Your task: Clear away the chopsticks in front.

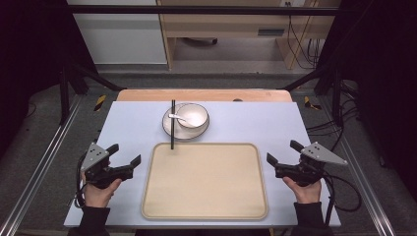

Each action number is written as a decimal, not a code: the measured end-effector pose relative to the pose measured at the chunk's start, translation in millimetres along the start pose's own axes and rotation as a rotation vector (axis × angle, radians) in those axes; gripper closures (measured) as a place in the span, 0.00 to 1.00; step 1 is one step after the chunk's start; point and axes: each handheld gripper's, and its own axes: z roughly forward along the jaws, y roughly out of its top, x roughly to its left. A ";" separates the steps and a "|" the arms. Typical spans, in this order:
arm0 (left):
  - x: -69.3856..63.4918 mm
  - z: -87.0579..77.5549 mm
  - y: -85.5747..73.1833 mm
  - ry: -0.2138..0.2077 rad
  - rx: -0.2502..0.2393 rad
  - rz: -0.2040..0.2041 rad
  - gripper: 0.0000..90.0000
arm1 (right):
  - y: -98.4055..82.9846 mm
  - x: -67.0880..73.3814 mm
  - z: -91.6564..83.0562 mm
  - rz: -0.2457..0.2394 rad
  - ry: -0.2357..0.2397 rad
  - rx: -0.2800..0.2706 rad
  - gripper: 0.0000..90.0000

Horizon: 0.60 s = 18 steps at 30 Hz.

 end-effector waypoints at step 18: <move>-11.0 14.5 6.5 0.006 0.023 0.016 0.11 | -2.3 2.1 2.0 0.002 0.008 0.017 0.05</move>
